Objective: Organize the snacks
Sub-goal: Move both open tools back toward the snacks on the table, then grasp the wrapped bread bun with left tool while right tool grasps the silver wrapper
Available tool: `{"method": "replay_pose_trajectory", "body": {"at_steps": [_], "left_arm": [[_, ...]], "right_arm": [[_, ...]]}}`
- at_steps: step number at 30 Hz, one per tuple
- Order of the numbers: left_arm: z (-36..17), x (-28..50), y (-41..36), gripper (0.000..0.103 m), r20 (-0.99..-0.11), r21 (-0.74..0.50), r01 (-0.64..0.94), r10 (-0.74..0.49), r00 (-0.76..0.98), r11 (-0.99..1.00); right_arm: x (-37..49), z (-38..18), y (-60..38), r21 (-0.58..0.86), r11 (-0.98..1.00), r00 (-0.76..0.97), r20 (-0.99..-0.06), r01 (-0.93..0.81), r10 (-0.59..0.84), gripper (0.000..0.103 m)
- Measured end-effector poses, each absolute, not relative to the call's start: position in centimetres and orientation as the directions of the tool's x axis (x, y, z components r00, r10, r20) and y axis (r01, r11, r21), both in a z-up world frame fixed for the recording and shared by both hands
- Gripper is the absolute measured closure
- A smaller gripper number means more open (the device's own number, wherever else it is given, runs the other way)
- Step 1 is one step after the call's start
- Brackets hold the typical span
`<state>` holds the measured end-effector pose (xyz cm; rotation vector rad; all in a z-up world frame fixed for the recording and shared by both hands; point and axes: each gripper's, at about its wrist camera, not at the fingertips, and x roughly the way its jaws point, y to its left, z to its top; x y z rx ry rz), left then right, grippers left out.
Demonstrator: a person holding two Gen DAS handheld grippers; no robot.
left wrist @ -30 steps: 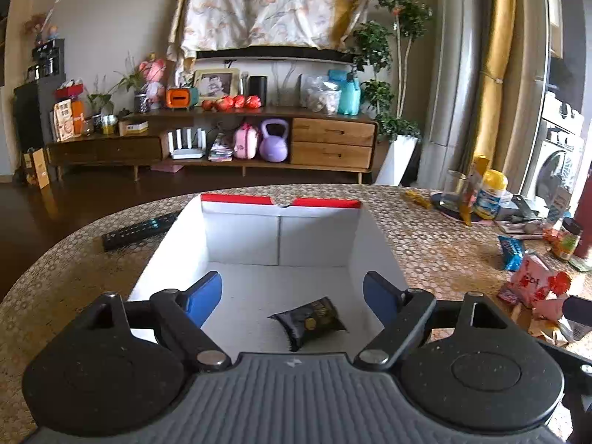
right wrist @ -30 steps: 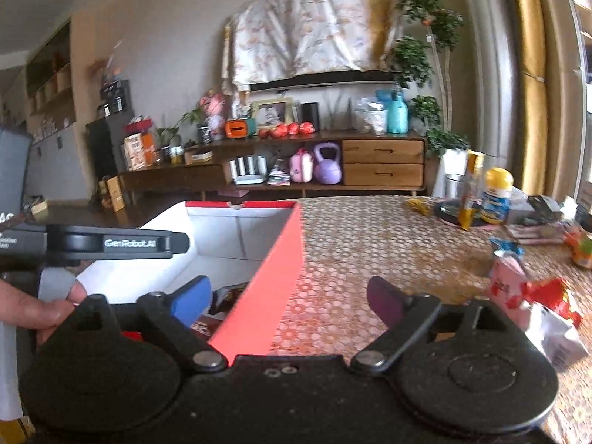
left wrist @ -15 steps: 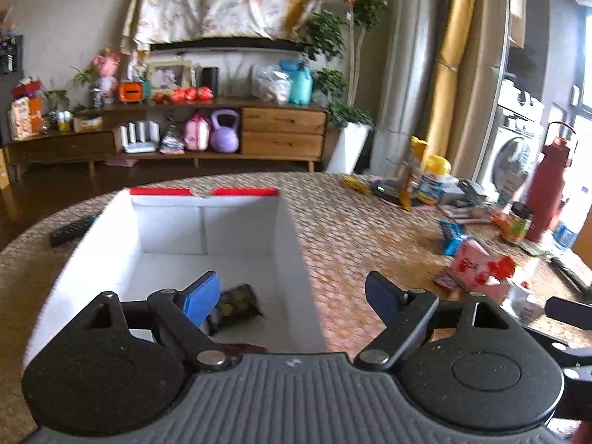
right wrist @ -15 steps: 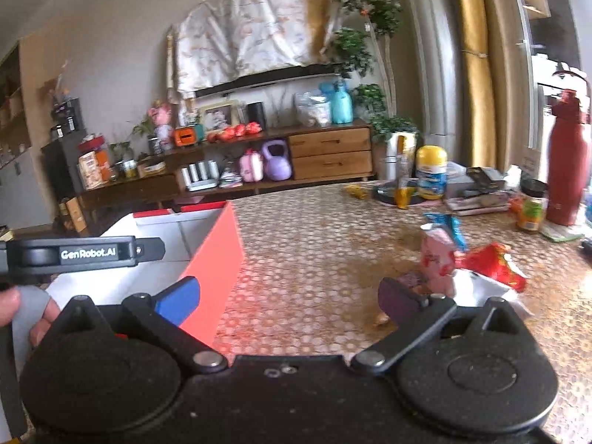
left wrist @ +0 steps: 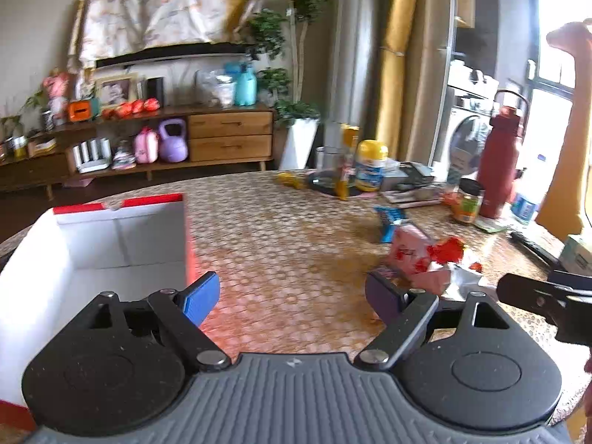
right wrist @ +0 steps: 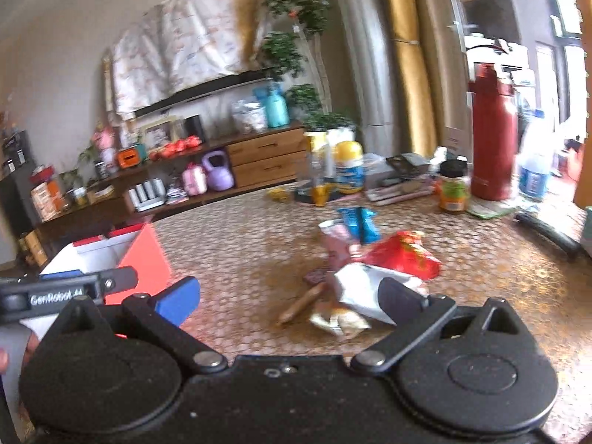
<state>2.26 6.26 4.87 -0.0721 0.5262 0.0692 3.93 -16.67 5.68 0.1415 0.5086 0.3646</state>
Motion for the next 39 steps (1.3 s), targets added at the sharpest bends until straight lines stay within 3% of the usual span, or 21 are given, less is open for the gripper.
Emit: {"method": "replay_pose_trajectory", "body": {"at_steps": [19, 39], "left_arm": [[0.3, 6.5, -2.8, 0.017, -0.556, 0.007, 0.181, -0.147, 0.818, 0.983], [-5.3, 11.9, -7.6, 0.017, -0.611, 0.037, 0.259, -0.183, 0.77, 0.965]], "right_arm": [[6.5, 3.1, -21.8, 0.218, 0.953, 0.824, -0.487, -0.208, 0.291, 0.0], [8.9, 0.7, -24.4, 0.195, 0.964, 0.811, -0.525, -0.181, 0.259, 0.0]]}}
